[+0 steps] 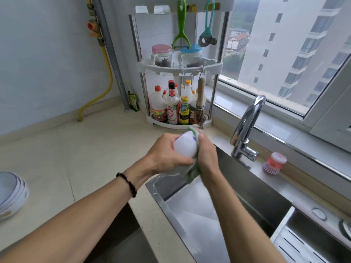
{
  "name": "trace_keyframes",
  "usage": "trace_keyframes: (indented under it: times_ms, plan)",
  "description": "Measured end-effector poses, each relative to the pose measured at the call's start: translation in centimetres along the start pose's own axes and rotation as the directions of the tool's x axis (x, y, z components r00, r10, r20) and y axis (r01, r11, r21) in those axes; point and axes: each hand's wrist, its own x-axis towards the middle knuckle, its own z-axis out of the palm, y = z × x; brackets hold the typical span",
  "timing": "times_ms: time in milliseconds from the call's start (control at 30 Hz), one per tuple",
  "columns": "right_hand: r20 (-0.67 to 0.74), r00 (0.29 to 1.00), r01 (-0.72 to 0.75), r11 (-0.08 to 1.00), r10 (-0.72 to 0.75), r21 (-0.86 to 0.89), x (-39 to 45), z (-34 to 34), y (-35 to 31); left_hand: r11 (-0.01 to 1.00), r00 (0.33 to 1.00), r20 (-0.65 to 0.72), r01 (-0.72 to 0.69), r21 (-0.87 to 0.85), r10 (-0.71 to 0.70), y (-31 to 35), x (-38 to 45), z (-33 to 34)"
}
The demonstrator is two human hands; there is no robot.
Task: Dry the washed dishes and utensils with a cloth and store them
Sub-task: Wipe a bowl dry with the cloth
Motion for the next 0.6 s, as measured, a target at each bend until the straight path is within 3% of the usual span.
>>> trace_keyframes:
  times_ms: [67,133,200,233,300,367,433,500,600]
  plan:
    - [-0.003,0.994,-0.107,0.993,0.107,-0.045,0.9,-0.3,-0.7,1.0,1.0,-0.019,0.017,-0.017,-0.017,-0.2,-0.3,0.3]
    - [0.044,0.998,0.058,0.962,-0.048,-0.266,0.4,0.3,-0.7,0.999,0.998,-0.044,0.04,0.02,-0.039,-0.7,0.1,0.4]
    - [0.141,0.972,0.227,0.905,-0.188,-0.36,-0.3,1.0,-0.1,0.991,0.998,-0.042,0.051,0.126,-0.046,-0.9,0.6,0.4]
    - [0.166,0.962,0.259,0.916,-0.217,-0.306,-0.6,1.1,0.1,0.983,0.999,-0.031,0.043,0.178,-0.038,-0.9,0.6,0.3]
    - [0.133,0.983,0.14,0.984,-0.125,-0.109,-0.2,0.5,0.5,0.98,1.0,0.022,0.014,0.197,-0.018,-0.4,0.2,-0.3]
    - [0.116,0.978,-0.188,0.97,0.171,0.152,0.7,-0.4,0.3,0.999,0.998,0.06,0.03,0.018,-0.031,0.1,-0.5,-1.2]
    - [0.18,0.913,-0.408,0.836,0.366,0.368,1.1,-0.9,0.6,0.95,0.996,0.041,0.087,-0.301,-0.078,0.1,-0.6,-1.9]
    - [0.143,0.931,-0.363,0.837,0.335,0.409,0.8,-0.3,1.0,0.831,0.982,-0.061,0.119,-0.543,-0.18,-0.3,-0.1,-1.8]
    - [-0.004,0.989,-0.143,0.956,0.149,0.257,-0.4,0.3,0.8,0.734,0.905,-0.213,0.142,-0.664,-0.368,-0.7,0.8,-1.3]
